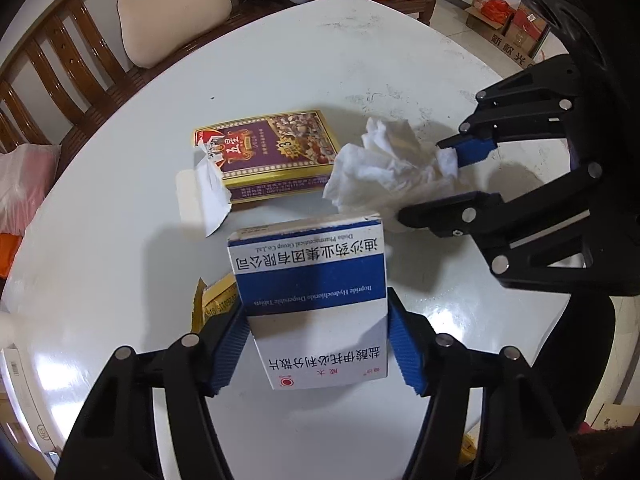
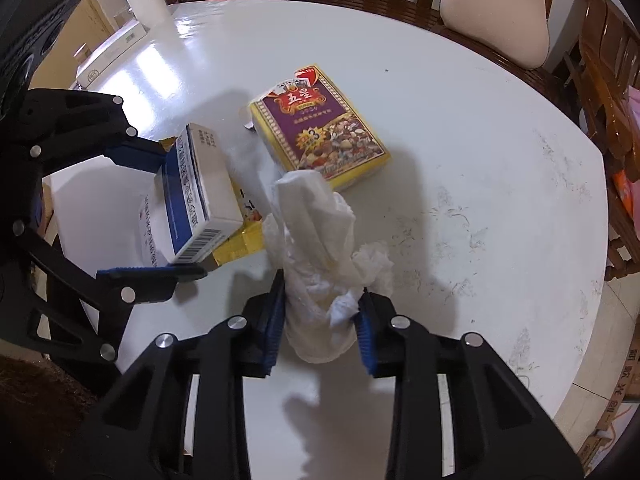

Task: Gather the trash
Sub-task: 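Grasp the white medicine box with the left tool while the right tool grasps the crumpled tissue, then carry the white box and tissue down toward the white plastic bag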

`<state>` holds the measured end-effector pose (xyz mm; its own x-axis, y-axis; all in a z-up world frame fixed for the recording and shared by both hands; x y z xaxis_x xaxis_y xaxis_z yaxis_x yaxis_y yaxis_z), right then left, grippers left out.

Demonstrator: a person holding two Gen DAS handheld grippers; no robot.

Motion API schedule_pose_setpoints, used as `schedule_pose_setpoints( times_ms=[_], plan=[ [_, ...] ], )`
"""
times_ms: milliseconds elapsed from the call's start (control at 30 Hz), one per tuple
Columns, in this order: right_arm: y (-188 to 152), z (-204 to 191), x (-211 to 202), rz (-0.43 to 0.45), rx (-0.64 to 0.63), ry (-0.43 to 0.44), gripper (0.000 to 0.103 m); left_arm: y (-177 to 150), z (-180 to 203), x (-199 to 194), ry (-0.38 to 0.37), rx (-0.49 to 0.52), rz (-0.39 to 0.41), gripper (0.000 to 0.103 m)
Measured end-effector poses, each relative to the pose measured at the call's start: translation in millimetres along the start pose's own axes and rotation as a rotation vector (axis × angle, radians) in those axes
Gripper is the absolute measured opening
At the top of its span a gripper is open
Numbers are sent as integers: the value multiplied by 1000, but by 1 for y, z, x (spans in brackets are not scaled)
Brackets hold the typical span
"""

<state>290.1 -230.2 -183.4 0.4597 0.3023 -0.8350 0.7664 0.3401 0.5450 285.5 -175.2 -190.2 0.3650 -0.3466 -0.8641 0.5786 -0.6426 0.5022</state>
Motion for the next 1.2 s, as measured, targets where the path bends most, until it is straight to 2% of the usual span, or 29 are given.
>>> schedule_pose_setpoints(
  times_ms=[567,933,1200],
  plan=[
    [-4,12,-37,43,62,-110,24,-1,-18,-30,35,-57,19,61],
    [4,-19,-74,83,49,-151,24,-10,-24,-76,81,-65,63,61],
    [-11,-60,-98,88,20,-151,24,-34,-10,-110,85,-77,79,61]
  ],
)
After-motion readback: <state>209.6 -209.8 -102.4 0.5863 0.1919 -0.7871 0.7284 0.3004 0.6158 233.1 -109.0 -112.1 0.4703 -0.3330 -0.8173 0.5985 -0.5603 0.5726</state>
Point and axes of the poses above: each gripper's, at about its wrist camera, not at the fingertips, and x roughly the way its jaws point, z to its right, y to its top, the point moved 10 cm from there along x, roughly the way its jaws point, and after that the axes turned 14 degrees about z, right-handed, at the moved point
